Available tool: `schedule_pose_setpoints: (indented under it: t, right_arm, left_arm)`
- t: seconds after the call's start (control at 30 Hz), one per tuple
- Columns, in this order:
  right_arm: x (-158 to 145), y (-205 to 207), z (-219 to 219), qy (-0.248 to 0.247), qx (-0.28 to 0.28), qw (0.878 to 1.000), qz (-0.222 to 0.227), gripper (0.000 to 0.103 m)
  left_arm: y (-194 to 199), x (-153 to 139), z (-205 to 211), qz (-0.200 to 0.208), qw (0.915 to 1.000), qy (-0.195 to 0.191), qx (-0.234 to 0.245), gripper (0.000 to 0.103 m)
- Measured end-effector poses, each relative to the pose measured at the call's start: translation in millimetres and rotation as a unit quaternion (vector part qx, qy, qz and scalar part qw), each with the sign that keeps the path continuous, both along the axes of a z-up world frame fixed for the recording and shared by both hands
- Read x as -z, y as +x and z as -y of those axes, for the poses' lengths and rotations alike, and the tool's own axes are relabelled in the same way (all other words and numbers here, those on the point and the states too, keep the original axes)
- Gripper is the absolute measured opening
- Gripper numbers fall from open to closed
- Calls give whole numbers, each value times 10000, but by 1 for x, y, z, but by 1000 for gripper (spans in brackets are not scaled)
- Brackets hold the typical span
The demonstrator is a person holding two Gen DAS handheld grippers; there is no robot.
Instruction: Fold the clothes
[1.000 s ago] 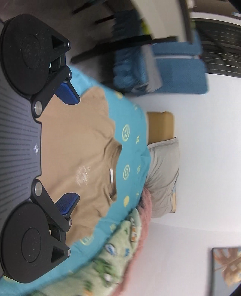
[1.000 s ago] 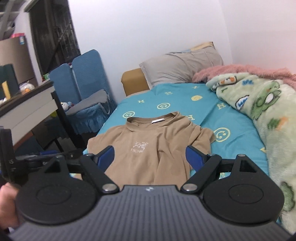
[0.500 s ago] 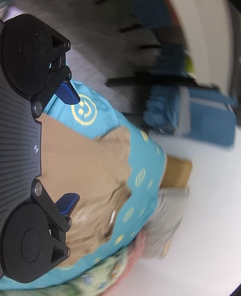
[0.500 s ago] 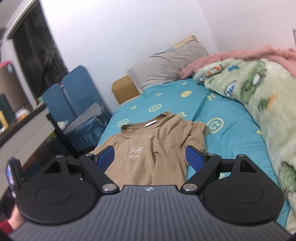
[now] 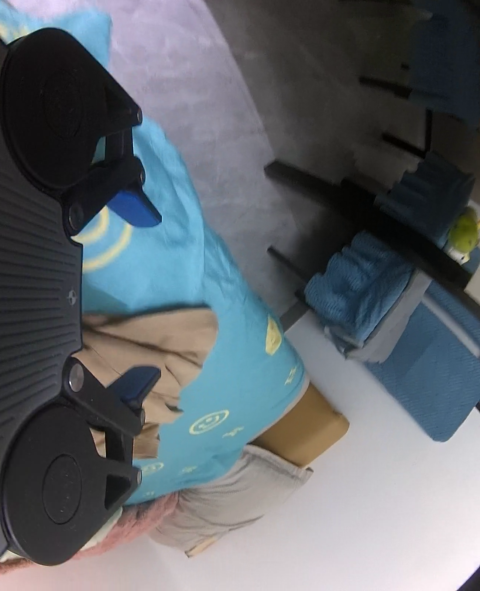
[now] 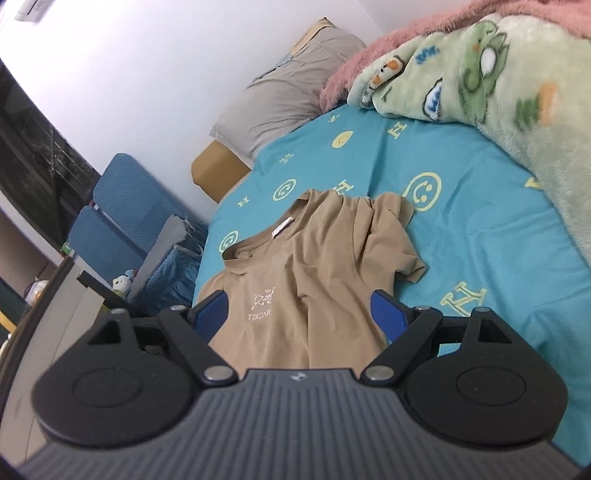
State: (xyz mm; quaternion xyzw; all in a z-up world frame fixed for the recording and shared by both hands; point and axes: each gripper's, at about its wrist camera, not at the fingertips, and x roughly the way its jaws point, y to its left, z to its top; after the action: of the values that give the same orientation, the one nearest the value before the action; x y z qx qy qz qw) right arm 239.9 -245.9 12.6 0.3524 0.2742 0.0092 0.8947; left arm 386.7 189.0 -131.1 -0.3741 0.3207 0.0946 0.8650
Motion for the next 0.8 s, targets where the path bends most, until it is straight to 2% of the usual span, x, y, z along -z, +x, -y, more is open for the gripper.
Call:
schedule_pose_setpoints:
  t: [0.03, 0.1, 0.17, 0.27, 0.4, 0.47, 0.53, 0.63, 0.73, 0.8]
  right_arm:
    - [3, 5, 0, 3, 1, 10000, -38, 85]
    - [10, 14, -1, 9, 4, 9999, -114, 85]
    - [18, 23, -2, 62, -25, 9997, -251, 85]
    - [28, 34, -2, 219, -47, 9989, -413, 85]
    - [34, 40, -3, 292, -60, 9984, -473, 85]
    - [36, 40, -2, 333, -66, 9981, -508, 85]
    - [37, 40, -1, 397, -59, 9977, -545, 85]
    - [35, 38, 0, 395, -6, 9977, -545, 85]
    - [33, 36, 1, 380, 50, 9979, -528, 85]
    - [32, 35, 2, 365, 76, 9980, -518, 85]
  left_arm:
    - [8, 5, 2, -7, 10000, -46, 23, 62]
    - [21, 16, 7, -26, 9999, -158, 61, 34]
    - [30, 26, 11, -29, 9993, -359, 80, 22]
    - [36, 35, 14, 21, 9983, -561, 134, 21]
    - [38, 40, 17, 33, 9972, -745, 86, 29]
    - [36, 43, 14, 52, 9947, -1029, 47, 34]
    - [34, 44, 11, 27, 9922, -1245, 9, 33]
    - [33, 45, 10, -95, 9915, -1294, 0, 23]
    - [31, 47, 7, -228, 9880, -1520, -133, 10]
    - [33, 38, 9, -287, 9911, -1301, -24, 2]
